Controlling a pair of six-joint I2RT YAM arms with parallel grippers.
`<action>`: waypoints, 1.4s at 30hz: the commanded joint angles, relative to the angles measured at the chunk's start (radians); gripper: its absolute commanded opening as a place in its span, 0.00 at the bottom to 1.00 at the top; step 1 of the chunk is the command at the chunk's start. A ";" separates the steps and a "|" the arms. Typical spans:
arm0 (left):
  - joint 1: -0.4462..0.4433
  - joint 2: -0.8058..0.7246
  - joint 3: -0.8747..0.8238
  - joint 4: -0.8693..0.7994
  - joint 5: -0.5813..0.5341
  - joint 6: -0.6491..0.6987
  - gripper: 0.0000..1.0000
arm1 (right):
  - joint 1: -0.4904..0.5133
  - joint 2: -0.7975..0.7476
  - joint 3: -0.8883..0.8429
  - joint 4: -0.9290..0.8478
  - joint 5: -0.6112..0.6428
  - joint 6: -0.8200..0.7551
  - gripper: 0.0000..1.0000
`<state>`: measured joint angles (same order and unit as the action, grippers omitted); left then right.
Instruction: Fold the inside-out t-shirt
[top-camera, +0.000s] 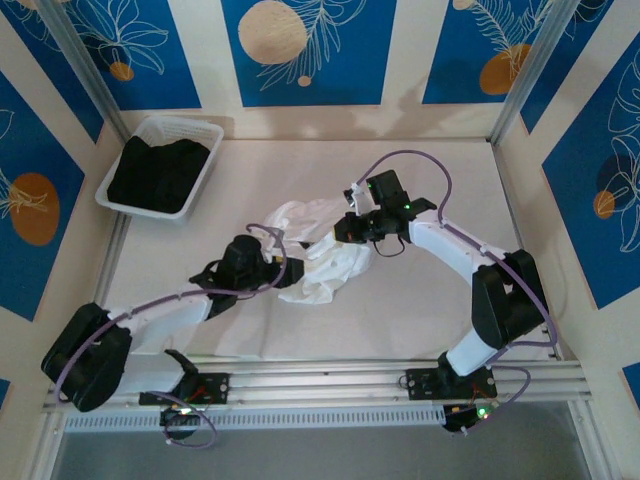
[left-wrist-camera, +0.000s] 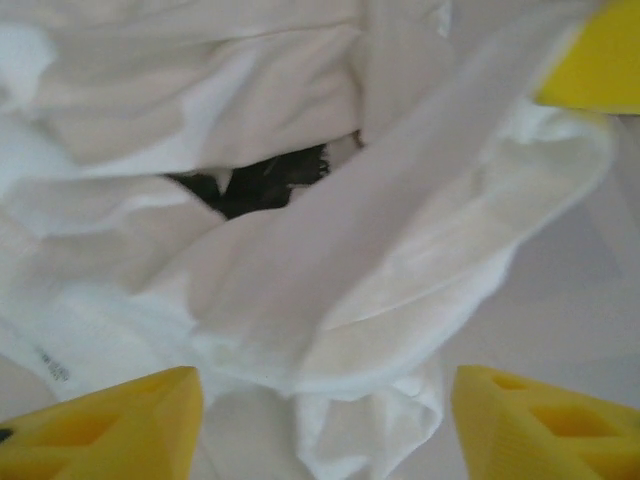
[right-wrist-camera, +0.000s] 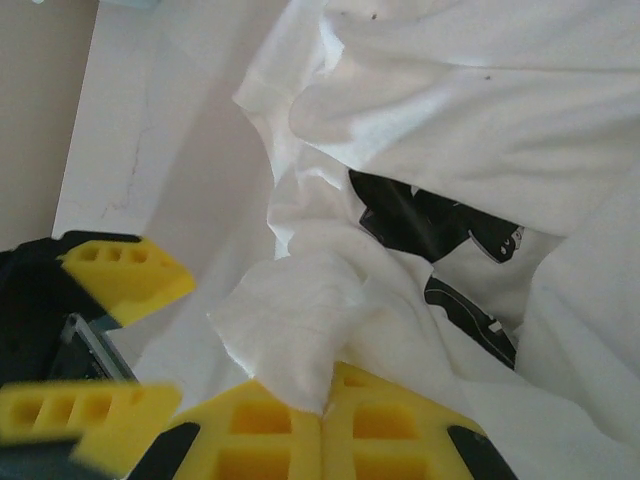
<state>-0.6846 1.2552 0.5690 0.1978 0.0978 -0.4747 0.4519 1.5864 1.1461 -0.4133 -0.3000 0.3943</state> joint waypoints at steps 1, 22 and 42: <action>-0.024 0.041 0.068 -0.100 -0.141 0.115 0.72 | 0.007 0.004 0.030 0.002 -0.026 0.015 0.00; 0.118 0.344 0.216 -0.111 -0.105 0.140 0.28 | -0.012 -0.181 -0.014 -0.057 0.029 -0.033 0.00; -0.331 0.125 0.185 -0.180 0.124 0.250 0.00 | -0.054 -0.293 -0.129 -0.295 0.443 -0.028 0.02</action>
<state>-0.9161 1.2976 0.7197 0.0269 0.2119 -0.2825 0.4099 1.3354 1.0641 -0.6106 0.0036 0.3443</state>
